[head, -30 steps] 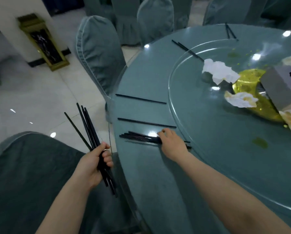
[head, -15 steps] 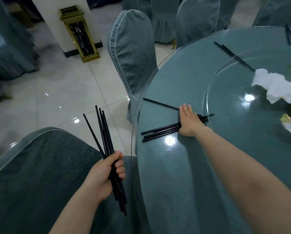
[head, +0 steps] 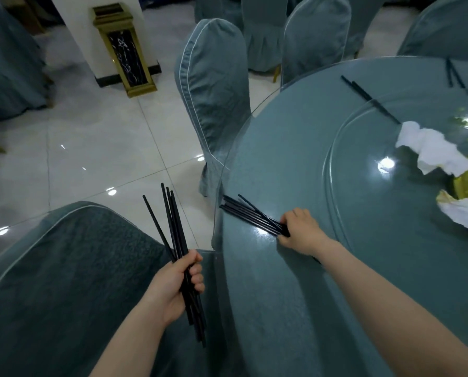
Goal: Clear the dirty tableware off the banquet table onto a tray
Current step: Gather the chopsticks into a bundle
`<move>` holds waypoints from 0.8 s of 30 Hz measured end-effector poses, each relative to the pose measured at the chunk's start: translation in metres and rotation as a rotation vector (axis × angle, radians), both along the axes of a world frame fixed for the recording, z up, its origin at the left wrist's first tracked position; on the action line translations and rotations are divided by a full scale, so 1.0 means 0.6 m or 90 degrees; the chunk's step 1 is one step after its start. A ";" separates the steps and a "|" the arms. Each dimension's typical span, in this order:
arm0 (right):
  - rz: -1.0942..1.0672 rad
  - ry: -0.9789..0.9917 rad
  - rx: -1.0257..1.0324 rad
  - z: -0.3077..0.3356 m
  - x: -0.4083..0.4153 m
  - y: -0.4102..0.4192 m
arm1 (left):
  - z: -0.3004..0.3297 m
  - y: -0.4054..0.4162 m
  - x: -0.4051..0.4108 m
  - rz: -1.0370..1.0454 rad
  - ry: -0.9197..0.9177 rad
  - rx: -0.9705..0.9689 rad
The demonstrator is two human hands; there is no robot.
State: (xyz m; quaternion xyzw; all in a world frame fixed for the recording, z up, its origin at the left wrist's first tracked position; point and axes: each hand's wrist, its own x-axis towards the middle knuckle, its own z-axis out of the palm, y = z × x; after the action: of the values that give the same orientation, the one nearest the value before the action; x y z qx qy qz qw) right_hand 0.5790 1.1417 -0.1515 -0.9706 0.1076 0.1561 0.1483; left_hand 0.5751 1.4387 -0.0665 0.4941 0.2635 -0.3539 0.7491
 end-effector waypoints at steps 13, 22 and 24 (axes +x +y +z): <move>-0.129 0.023 -0.043 0.005 -0.139 0.096 | 0.039 0.047 -0.034 0.033 0.010 -0.059; -0.085 0.022 -0.133 0.007 -0.200 0.141 | 0.043 0.109 -0.116 0.076 0.000 -0.042; -0.055 0.016 -0.190 0.003 -0.214 0.153 | 0.043 0.119 -0.137 0.082 0.003 -0.040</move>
State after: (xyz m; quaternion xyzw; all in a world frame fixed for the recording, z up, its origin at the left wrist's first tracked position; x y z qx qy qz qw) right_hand 0.4505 1.2335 -0.1497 -0.9744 0.1727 0.1440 0.0078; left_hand 0.4927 1.5098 -0.0408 0.4514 0.2853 -0.3142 0.7849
